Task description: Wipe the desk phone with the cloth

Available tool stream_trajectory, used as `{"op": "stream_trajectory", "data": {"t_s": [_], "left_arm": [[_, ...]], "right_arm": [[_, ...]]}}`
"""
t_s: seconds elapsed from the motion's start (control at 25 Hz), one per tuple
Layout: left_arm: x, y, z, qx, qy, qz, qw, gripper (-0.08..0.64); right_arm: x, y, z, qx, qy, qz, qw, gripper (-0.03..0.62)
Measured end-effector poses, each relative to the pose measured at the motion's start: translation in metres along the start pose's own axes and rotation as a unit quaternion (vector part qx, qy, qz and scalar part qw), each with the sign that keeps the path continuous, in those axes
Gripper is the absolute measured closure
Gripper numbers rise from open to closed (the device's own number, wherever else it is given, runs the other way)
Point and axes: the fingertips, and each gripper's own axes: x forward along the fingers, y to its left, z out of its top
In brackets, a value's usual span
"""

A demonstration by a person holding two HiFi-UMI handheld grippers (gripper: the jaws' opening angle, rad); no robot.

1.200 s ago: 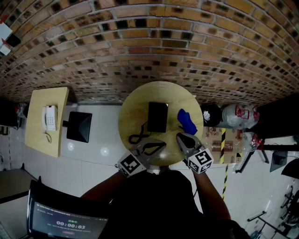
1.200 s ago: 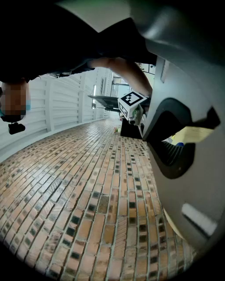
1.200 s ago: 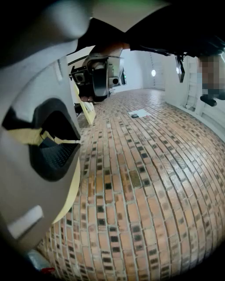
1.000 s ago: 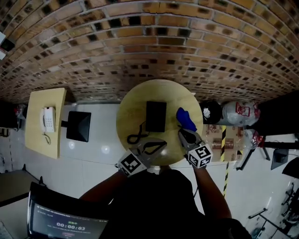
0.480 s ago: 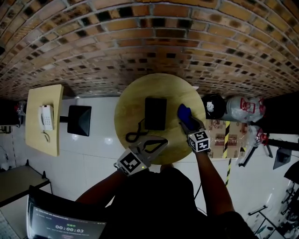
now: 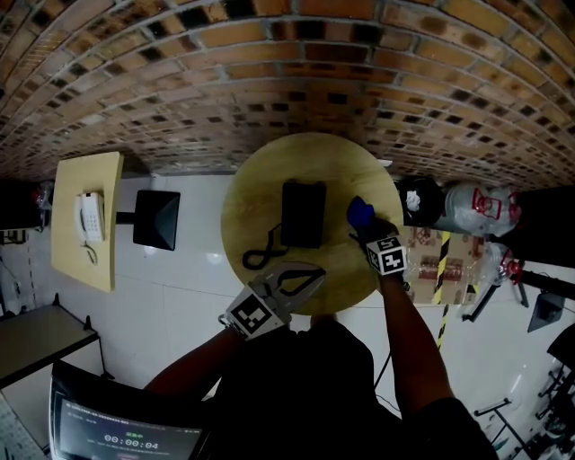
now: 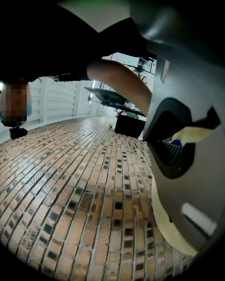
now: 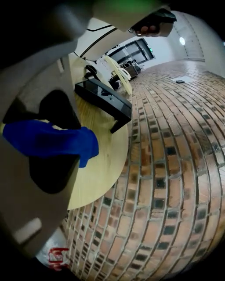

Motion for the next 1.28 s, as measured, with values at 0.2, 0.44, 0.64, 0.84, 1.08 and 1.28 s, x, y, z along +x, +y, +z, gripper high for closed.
{"op": "stream_trajectory", "data": {"t_s": [0.2,0.44,0.64,0.84,1.08,1.28], "left_arm": [[0.001,0.006,-0.008,-0.005,0.003,0.007,1.0000,0.575],[-0.003,0.005,-0.008,-0.017,0.003,0.016,0.9997,0.575],[-0.003,0.008,-0.013,-0.021,0.007,0.020,0.9996,0.575],[-0.004,0.009,-0.007,-0.013,0.000,0.022,0.9997,0.575],[-0.016,0.013,0.005,-0.003,-0.014,0.031,0.9994,0.575],[-0.029,0.017,0.010,-0.002,-0.022,0.042,0.9989,0.575]], "right_arm": [[0.019,-0.006,-0.016,0.020,0.040,0.009,0.999,0.423],[0.027,-0.009,-0.020,0.035,0.051,0.007,0.998,0.434],[0.028,-0.012,-0.018,0.052,0.048,0.017,0.997,0.473],[0.021,-0.007,-0.001,0.044,0.015,0.031,0.998,0.493],[0.002,0.029,0.061,0.006,-0.051,0.065,0.997,0.495],[-0.001,0.067,0.120,-0.058,-0.084,0.093,0.990,0.495]]}}
